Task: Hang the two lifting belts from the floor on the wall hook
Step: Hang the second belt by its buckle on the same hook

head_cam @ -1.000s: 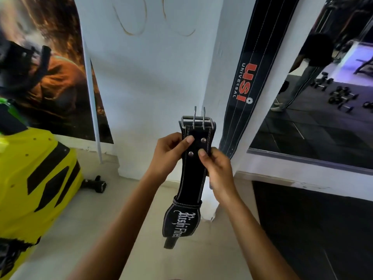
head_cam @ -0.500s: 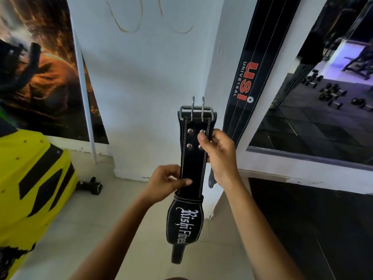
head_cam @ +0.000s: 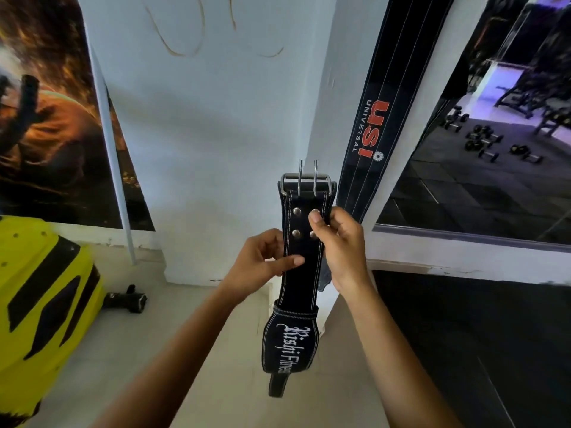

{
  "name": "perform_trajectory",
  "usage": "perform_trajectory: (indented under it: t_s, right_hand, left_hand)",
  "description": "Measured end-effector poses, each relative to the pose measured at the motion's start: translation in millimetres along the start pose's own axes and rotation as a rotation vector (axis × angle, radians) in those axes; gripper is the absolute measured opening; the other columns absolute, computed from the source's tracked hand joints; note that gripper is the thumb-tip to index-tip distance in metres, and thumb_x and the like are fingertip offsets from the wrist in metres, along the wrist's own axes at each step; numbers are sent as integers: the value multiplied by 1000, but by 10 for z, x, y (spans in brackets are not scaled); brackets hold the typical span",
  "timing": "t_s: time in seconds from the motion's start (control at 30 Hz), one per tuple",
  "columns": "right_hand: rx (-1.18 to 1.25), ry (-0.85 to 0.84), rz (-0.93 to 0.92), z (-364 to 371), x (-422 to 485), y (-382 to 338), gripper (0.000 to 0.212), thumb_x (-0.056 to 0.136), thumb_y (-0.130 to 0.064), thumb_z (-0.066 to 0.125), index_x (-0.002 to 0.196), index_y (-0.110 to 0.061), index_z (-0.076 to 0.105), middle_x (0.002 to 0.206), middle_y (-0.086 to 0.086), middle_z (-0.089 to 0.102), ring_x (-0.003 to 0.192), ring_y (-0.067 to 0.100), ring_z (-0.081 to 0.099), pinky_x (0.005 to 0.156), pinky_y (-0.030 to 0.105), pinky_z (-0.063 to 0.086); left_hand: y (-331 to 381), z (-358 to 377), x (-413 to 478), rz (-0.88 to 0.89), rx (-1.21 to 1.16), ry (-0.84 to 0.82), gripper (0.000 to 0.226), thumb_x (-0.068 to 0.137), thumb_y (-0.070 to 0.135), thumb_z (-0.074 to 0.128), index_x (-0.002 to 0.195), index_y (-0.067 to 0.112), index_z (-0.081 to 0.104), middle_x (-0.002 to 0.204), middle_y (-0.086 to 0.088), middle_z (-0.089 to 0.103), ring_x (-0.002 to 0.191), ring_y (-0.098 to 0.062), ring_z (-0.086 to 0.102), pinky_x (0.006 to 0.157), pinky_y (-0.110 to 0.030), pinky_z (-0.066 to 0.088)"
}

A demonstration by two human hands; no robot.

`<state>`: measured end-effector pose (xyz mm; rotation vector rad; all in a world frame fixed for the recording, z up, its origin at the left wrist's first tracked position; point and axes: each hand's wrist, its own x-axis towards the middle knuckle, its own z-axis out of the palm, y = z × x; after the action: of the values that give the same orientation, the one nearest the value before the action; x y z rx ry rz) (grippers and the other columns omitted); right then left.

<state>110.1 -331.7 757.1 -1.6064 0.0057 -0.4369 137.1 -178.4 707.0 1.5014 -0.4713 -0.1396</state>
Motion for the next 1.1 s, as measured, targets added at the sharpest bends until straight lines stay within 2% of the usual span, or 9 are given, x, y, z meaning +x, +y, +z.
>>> perform_trajectory:
  t_s: [0.13,0.3,0.43,0.53,0.6,0.73,0.8,0.97,1.1]
  right_hand:
    - [-17,9,-9,15,30,-16,13,93,-14,64,82,-8,63,70,-1,62,62,-2,58,66,17,52]
    - [11,39,-21,58,0,6,20,92,-16,64,85,3,62,71,-1,63,65,-1,60,67,19,51]
    - [48,41,-18,41,24,-29,19,92,-13,65,74,-12,59,60,-14,61,62,1,57,65,18,48]
    - [48,18,-38,23,77,-67,10,91,-13,66,82,-7,64,69,-4,66,68,8,61,69,26,51]
    - [4,-5,-57,13,148,-86,9,90,-13,67,97,-7,66,87,6,72,80,18,67,75,34,56]
    - [29,-58,-68,-86,389,-111,60,86,-4,69,139,-19,45,114,7,72,106,27,68,76,28,59]
    - [86,-98,-67,-202,527,-86,86,86,1,69,151,-32,23,118,7,71,108,20,69,77,26,57]
    - [64,-112,-43,-453,891,-72,53,81,2,74,125,-23,58,112,6,75,106,22,70,92,46,57]
    - [63,-100,-64,-624,1163,-69,44,79,-4,77,115,-25,65,108,5,74,104,28,69,94,51,55]
  left_hand:
    - [-400,17,-155,-80,168,-44,22,74,13,80,85,1,66,77,-9,71,70,-18,66,65,-27,52]
    - [-410,-27,-158,-69,213,-70,46,68,38,77,88,-2,68,83,-20,72,78,-30,70,72,-49,57]
    - [38,20,38,51,59,112,49,72,37,78,69,-7,56,61,-17,50,60,-21,47,59,-36,38]
    - [412,29,246,143,-96,236,28,72,26,81,90,11,64,71,-5,63,68,-28,62,67,-42,52]
    - [531,21,352,205,-94,264,46,74,17,79,114,17,56,68,-1,62,67,-28,62,69,-43,53]
    - [504,-11,542,220,-56,241,94,75,17,78,148,40,22,64,-13,52,65,-36,54,74,-44,52]
    - [513,15,678,187,-27,225,80,73,20,80,142,33,42,66,-6,54,68,-26,56,75,-40,50]
    - [505,192,1001,135,-24,215,50,69,27,83,115,27,64,69,0,59,73,-20,59,80,-44,54]
    - [523,314,1255,219,10,264,50,67,35,82,112,23,63,116,-8,63,115,-22,60,96,-57,48]
